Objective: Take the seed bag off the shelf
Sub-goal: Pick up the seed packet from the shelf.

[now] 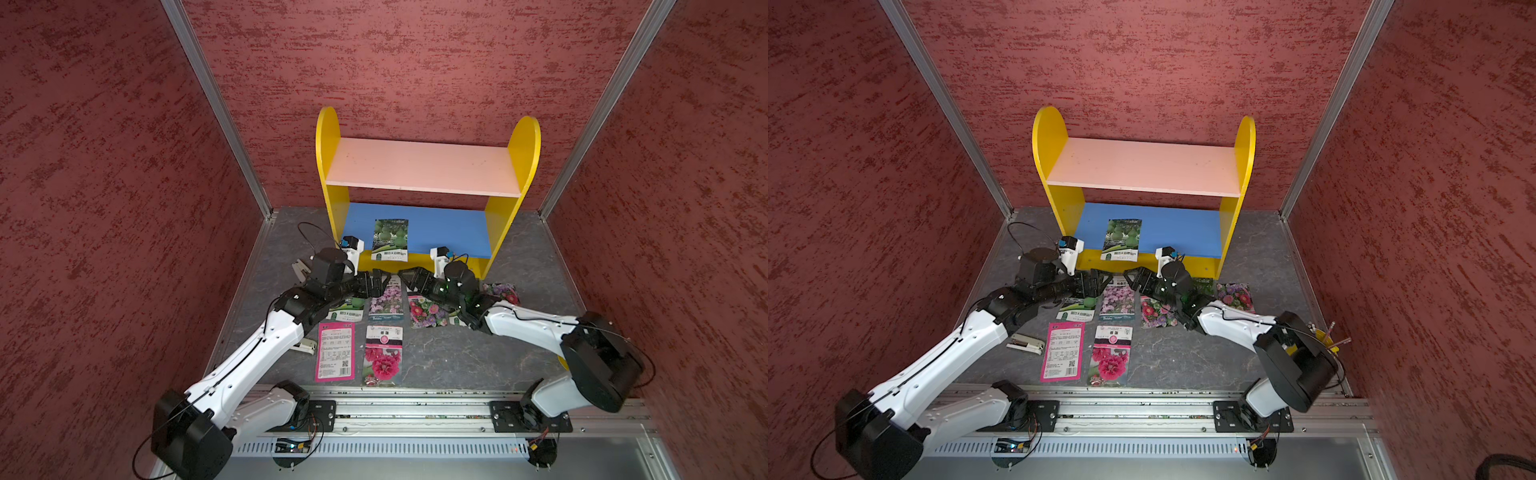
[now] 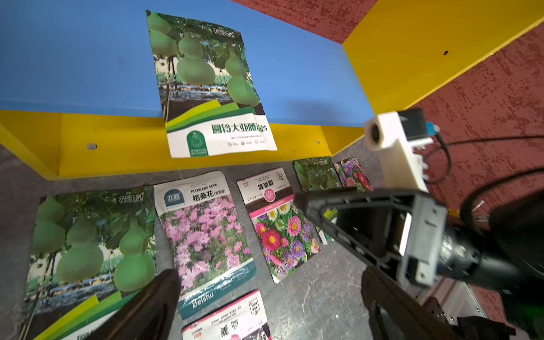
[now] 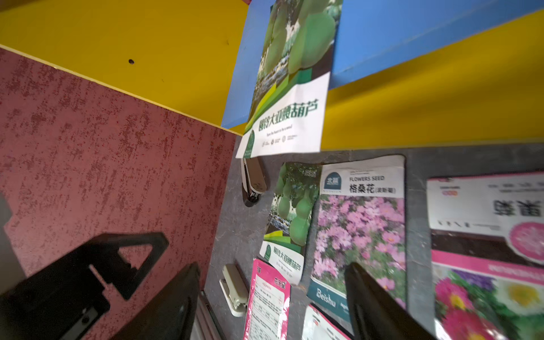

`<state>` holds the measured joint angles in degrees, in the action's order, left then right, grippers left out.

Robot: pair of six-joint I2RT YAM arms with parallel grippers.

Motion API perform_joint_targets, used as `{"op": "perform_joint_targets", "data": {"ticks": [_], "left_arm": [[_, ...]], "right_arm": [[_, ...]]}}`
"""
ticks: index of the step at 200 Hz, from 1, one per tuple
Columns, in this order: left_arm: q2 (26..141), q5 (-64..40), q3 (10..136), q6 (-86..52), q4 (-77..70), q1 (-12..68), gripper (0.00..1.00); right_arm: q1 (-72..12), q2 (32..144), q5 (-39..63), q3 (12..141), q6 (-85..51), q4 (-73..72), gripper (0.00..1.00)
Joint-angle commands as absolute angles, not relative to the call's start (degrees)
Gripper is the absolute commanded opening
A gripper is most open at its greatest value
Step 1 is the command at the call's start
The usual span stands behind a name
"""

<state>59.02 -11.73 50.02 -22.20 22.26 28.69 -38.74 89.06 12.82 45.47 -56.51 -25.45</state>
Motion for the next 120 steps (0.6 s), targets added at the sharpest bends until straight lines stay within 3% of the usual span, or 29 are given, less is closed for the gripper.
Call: {"op": "perform_joint_targets", "data": {"ticks": [1, 79, 120], "left_arm": [[55.14, -12.34, 48.34, -25.10, 22.03, 29.04, 1.00], [50.06, -11.15, 45.27, -26.45, 23.73, 29.34, 1.00], [49.17, -11.08, 44.21, -26.89, 23.94, 29.36, 1.00]], "right_arm": [[-37.56, 92.22, 14.81, 48.28, -60.06, -33.18, 0.78], [-35.62, 101.17, 13.36, 53.81, -62.71, -36.46, 0.73], [-34.72, 103.38, 13.67, 56.07, -63.26, -36.64, 0.60]]}}
